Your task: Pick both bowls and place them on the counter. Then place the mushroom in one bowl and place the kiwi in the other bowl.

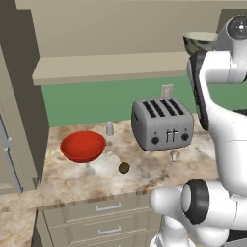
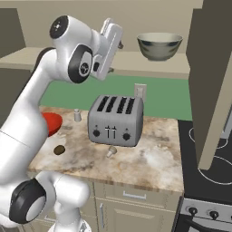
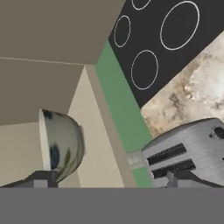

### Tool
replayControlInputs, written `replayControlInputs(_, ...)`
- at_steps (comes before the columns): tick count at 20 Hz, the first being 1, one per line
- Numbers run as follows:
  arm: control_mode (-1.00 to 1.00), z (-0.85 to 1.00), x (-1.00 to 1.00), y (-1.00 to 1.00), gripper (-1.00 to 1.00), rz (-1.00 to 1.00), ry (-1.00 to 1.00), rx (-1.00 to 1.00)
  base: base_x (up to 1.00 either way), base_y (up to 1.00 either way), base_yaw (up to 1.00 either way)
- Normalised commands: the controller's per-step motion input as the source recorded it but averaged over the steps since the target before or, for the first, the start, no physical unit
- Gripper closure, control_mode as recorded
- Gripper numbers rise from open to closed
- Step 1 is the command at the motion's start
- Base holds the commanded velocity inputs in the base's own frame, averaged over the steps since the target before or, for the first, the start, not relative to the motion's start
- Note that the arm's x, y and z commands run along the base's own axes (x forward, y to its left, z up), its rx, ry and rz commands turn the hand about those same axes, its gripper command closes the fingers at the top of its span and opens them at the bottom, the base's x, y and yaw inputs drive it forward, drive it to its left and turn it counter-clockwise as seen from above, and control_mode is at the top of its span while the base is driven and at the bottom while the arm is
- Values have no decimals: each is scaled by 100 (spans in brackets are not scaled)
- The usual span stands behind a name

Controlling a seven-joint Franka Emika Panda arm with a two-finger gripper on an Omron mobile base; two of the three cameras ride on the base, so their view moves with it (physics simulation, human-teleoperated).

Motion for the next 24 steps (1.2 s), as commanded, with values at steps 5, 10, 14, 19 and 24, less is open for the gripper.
replayControlInputs(5, -100, 2, 40, 0, -100, 3, -2, -1, 0, 0, 0)
replayControlInputs(10, -100, 0, 27, -2, -100, 0, -3, -10, 0, 0, 0)
replayControlInputs(14, -100, 0, 32, -7, -100, 0, 0, -9, 0, 0, 0)
replayControlInputs(19, -100, 0, 34, -10, -100, 0, 0, -4, 0, 0, 0)
replayControlInputs(24, -100, 0, 35, -11, -100, 0, 0, 0, 0, 0, 0)
